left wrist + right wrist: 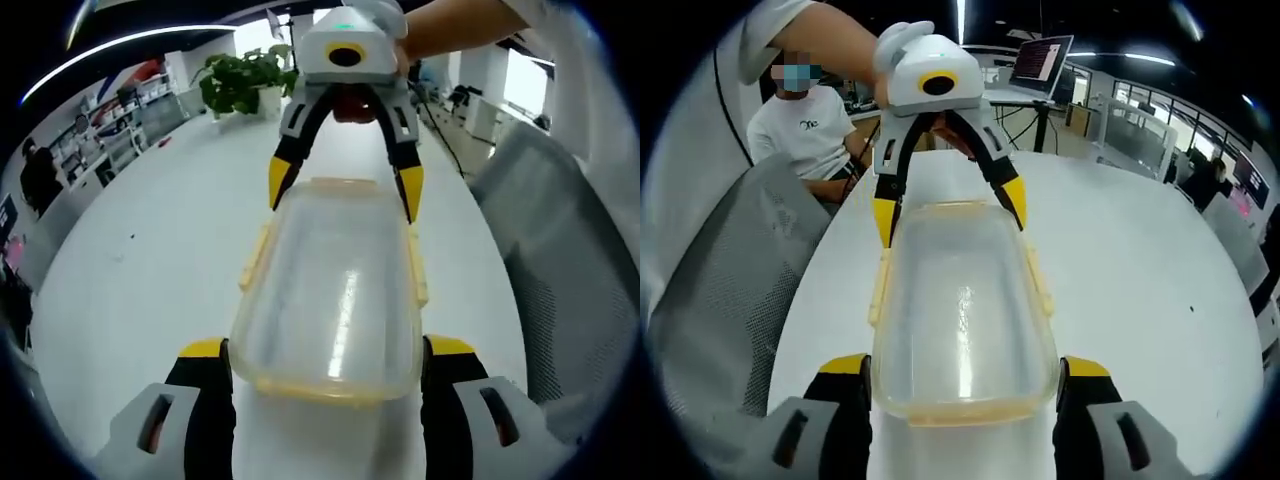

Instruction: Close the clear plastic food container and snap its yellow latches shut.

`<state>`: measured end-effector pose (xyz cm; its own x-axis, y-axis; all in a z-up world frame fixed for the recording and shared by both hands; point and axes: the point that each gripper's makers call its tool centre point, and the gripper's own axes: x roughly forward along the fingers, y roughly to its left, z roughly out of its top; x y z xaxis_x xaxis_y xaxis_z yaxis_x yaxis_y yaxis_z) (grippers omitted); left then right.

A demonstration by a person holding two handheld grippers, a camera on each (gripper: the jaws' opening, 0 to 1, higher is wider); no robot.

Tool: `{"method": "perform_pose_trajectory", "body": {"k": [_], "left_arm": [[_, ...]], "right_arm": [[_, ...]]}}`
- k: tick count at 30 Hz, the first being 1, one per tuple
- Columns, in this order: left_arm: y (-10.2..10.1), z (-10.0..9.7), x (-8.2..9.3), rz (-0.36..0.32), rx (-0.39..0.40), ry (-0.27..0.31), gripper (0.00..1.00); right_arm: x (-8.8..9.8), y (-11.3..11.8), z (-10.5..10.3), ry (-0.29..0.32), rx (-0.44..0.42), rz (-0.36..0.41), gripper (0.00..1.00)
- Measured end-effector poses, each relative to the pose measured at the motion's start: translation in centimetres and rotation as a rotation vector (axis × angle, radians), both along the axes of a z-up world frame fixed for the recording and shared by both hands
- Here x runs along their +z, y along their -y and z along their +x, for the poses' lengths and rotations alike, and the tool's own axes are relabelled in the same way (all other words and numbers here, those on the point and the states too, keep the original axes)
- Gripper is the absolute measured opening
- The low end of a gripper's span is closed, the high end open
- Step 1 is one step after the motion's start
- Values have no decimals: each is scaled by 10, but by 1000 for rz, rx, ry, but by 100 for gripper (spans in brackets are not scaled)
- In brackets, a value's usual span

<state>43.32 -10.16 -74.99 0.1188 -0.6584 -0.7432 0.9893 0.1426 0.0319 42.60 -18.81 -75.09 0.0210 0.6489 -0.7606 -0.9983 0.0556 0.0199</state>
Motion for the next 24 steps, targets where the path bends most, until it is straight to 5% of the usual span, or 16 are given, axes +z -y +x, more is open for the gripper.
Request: {"method": "perform_pose_trajectory", "body": {"k": [7, 18, 19, 20, 21, 24], "left_arm": [[-3, 20, 0, -9, -9, -2, 75], [-2, 19, 0, 1, -6, 1, 77], [-2, 19, 0, 1, -9, 6, 78], [0, 19, 3, -1, -17, 30, 84], [5, 13, 5, -28, -13, -5, 93], [10, 1, 8, -54, -14, -74, 100]], "right_arm": [[0, -2, 18, 2, -14, 11, 75], [1, -1, 17, -1, -5, 13, 76], [2, -1, 16, 0, -2, 12, 79], [9, -12, 5, -70, -8, 93, 89], [12, -15, 4, -93, -32, 121, 95], [7, -8, 10, -41, -40, 55, 99]]}}
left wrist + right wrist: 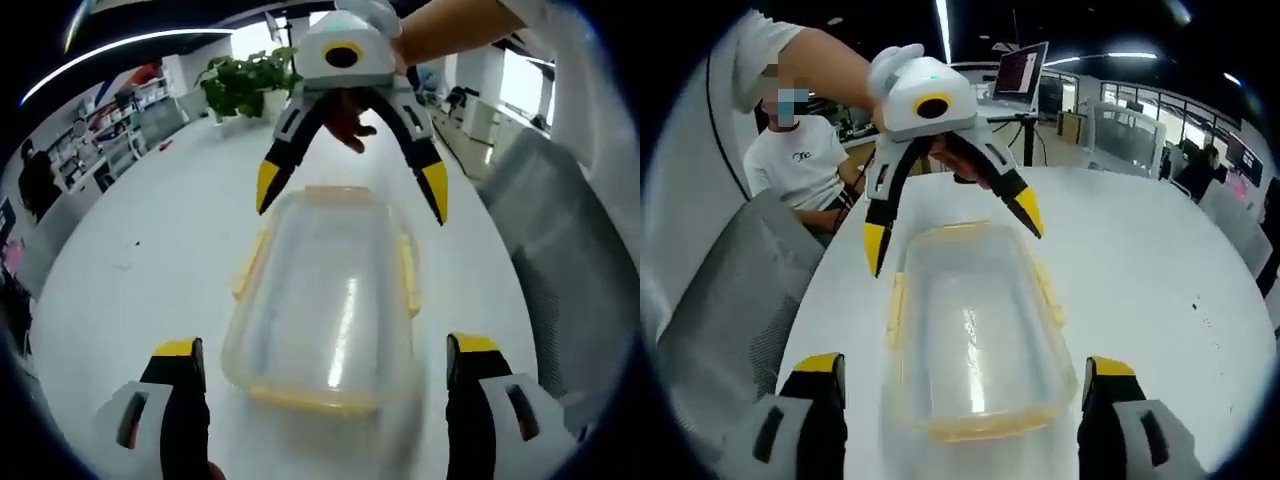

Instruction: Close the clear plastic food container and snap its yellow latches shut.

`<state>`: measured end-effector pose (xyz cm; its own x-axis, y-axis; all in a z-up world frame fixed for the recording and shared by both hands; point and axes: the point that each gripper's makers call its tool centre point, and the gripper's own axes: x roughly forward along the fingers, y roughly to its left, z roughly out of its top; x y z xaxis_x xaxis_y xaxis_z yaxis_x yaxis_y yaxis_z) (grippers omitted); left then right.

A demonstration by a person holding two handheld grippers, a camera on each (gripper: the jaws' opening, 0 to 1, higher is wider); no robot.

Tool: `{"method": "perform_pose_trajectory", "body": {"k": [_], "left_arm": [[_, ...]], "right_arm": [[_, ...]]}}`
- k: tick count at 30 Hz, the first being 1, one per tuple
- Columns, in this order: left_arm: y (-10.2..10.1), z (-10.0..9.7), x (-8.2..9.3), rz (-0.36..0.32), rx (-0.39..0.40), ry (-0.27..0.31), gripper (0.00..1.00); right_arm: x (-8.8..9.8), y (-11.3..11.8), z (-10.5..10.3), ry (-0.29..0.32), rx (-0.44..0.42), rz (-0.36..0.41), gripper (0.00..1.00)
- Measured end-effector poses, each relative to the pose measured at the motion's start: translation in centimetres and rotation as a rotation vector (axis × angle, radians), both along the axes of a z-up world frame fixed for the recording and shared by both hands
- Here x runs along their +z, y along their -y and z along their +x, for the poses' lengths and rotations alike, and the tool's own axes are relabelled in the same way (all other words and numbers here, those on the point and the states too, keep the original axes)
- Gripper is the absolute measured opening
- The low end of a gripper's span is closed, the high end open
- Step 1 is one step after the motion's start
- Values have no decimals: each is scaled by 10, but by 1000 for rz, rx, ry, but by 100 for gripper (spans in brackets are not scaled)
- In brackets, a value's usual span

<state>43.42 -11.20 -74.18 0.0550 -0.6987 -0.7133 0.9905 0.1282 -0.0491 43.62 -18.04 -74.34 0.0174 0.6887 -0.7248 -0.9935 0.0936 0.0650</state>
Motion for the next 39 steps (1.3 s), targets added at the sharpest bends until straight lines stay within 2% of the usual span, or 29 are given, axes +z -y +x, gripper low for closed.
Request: {"method": "perform_pose_trajectory", "body": {"k": [1, 2, 3, 5, 8, 10, 11, 15, 22, 30, 39], "left_arm": [[-2, 2, -2, 21, 4, 14, 100], [-6, 4, -5, 61, -14, 54, 100], [-4, 0, -5, 47, -20, 48, 100], [-6, 4, -5, 59, 2, 60, 100], [-7, 8, 5, 37, 28, 76, 99], [-9, 10, 11, 28, 46, 88, 99], [-11, 10, 14, 23, 54, 91, 99], [-17, 6, 19, 23, 68, 100, 99], [-20, -9, 35, 12, 95, 101, 97], [-20, -26, 47, 0, 117, 116, 99], [-13, -66, 55, -21, 117, 110, 99]], "right_arm": [[-1, 0, -1, -3, 0, -5, 99], [-5, 3, -3, 10, 23, -39, 99], [-6, 4, -4, 25, 43, -58, 99], [-4, 2, -7, 27, 47, -53, 99], [0, 2, -8, 33, 44, -51, 99], [3, 4, -8, 58, 47, -62, 99], [6, 4, -11, 49, 44, -60, 99], [12, 6, -15, 64, 35, -58, 99], [21, 14, -22, 86, 3, -79, 99], [46, 16, -37, 105, -56, -24, 99], [53, 22, -65, 115, -70, -10, 99]]}}
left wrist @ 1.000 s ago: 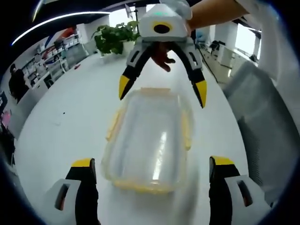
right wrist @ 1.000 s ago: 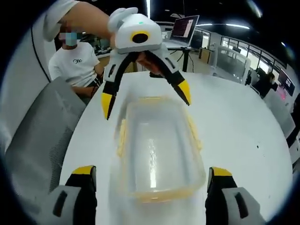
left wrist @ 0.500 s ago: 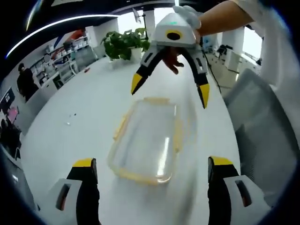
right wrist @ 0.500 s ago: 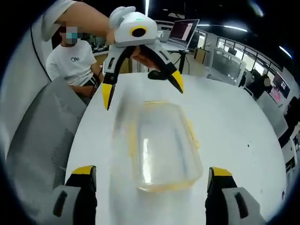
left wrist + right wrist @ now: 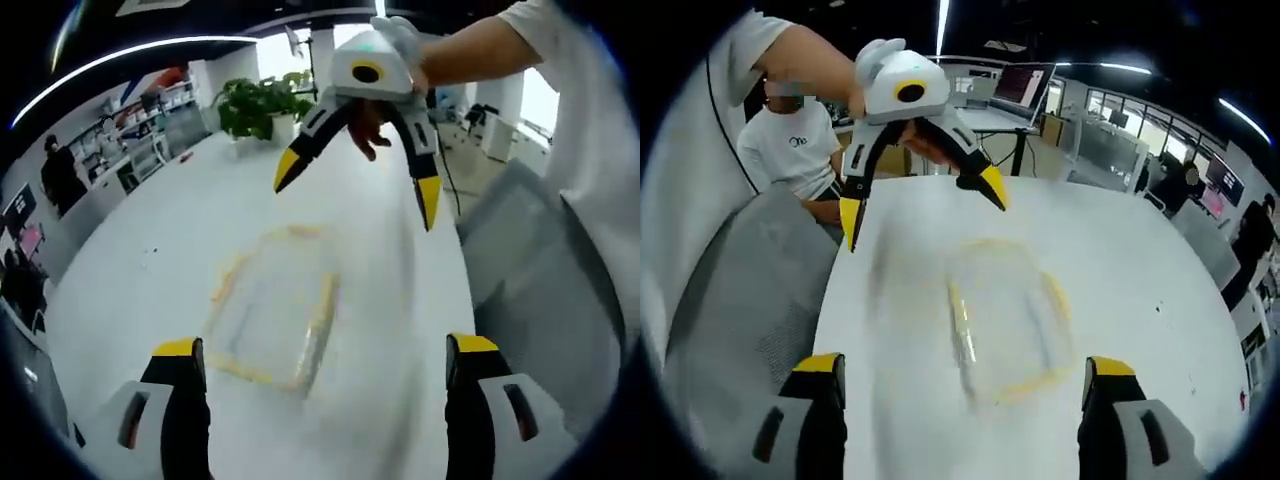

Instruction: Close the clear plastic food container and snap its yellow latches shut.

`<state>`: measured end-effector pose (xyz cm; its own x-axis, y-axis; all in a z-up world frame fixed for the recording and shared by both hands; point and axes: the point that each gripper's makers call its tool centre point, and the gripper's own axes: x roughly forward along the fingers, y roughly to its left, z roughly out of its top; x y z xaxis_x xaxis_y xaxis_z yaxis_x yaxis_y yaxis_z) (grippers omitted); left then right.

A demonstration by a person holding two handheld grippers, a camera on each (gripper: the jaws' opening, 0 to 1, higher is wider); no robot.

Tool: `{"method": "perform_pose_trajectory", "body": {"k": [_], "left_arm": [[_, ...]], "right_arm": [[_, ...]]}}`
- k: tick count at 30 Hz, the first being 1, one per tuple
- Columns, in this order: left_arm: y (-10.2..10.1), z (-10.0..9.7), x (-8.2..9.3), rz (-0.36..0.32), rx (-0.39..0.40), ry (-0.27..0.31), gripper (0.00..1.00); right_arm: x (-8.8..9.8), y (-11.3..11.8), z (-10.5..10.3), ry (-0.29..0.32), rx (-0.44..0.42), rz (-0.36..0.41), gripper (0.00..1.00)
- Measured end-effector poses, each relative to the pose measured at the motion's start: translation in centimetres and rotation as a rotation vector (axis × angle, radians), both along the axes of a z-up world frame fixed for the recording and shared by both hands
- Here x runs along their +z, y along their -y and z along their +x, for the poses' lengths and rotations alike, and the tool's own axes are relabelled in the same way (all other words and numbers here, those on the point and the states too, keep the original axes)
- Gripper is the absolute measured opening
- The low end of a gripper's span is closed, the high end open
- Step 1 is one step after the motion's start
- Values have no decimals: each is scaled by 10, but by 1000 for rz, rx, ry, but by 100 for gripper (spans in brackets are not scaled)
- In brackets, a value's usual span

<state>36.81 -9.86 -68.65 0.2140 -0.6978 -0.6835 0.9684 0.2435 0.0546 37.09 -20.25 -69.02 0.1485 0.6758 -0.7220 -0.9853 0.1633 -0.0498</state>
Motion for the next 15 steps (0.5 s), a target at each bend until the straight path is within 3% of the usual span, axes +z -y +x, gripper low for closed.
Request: {"method": "perform_pose_trajectory", "body": {"k": [7, 9, 12, 15], "left_arm": [[-3, -19, 8, -23, 63, 18, 99], [-4, -24, 12, -56, 108, -5, 98], [-9, -30, 16, -88, 181, -15, 99], [-13, -39, 17, -88, 211, -14, 99]], "right_arm": [[2, 10, -28, 6, -24, 1, 99], [4, 13, -32, 18, -48, 6, 99], [15, 11, -42, 0, -117, 90, 99], [18, 13, -56, -9, -133, 107, 99]]}}
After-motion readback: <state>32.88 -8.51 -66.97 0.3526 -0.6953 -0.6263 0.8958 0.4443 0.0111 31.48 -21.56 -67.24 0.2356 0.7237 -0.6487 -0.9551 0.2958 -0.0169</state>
